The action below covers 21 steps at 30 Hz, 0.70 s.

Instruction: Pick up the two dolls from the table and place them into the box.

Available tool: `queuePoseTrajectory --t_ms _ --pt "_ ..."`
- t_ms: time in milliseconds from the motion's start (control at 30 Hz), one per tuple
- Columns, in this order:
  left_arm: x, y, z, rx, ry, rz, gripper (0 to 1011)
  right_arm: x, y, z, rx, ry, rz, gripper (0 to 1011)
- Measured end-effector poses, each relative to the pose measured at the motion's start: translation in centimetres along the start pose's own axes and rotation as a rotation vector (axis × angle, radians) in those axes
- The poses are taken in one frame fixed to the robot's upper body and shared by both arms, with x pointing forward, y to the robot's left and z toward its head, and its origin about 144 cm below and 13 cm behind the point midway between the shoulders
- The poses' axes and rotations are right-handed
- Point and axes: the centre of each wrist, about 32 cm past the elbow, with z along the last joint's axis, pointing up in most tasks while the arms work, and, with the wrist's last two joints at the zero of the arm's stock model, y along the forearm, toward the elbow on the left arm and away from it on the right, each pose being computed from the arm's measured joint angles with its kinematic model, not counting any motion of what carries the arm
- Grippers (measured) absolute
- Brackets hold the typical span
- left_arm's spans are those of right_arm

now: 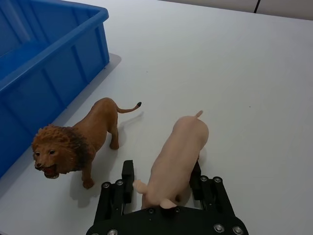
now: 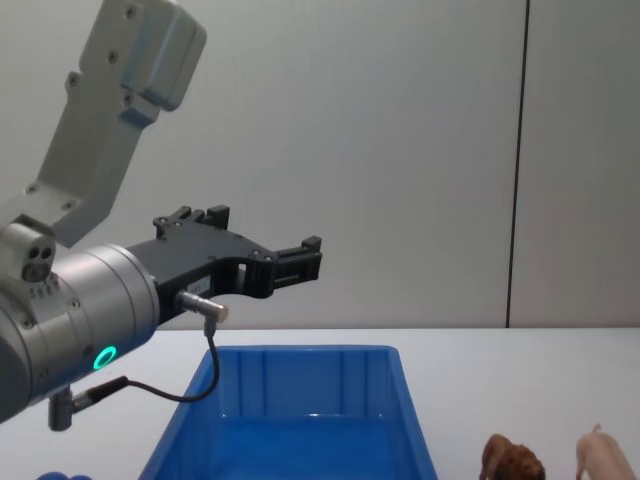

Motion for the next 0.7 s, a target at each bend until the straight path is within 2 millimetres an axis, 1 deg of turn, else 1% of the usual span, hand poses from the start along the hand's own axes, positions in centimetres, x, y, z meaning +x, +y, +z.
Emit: queuePoseTrajectory --t_ms 33,67,100,200,300,333,433,700 --pt "0.0 0.0 0.0 0.000 0.000 0.000 1003 0.0 0.0 0.0 0.000 0.000 -0.001 663" --pt "0.0 0.0 0.0 0.000 0.000 0.000 1003 -0.1 0.1 0.0 0.001 -0.002 -0.006 651" --pt "0.0 0.0 0.0 0.000 0.000 0.000 1003 -0.2 0.1 0.0 0.001 -0.004 -0.009 603" --pt "0.0 0.0 0.0 0.000 0.000 0.000 1003 -0.3 0.1 0.0 0.008 -0.011 -0.021 519" --pt "0.0 0.0 0.0 0.000 0.000 0.000 1003 -0.5 0.0 0.1 0.026 -0.025 -0.037 403" --pt "0.0 0.0 0.0 0.000 0.000 0.000 1003 -0.6 -0.1 0.2 0.037 -0.033 -0.044 384" --pt "0.0 0.0 0.0 0.000 0.000 0.000 1003 -0.7 -0.3 0.4 0.055 -0.045 -0.054 351" --pt "0.0 0.0 0.0 0.000 0.000 0.000 1003 -0.8 -1.0 1.7 0.137 -0.099 -0.072 350"
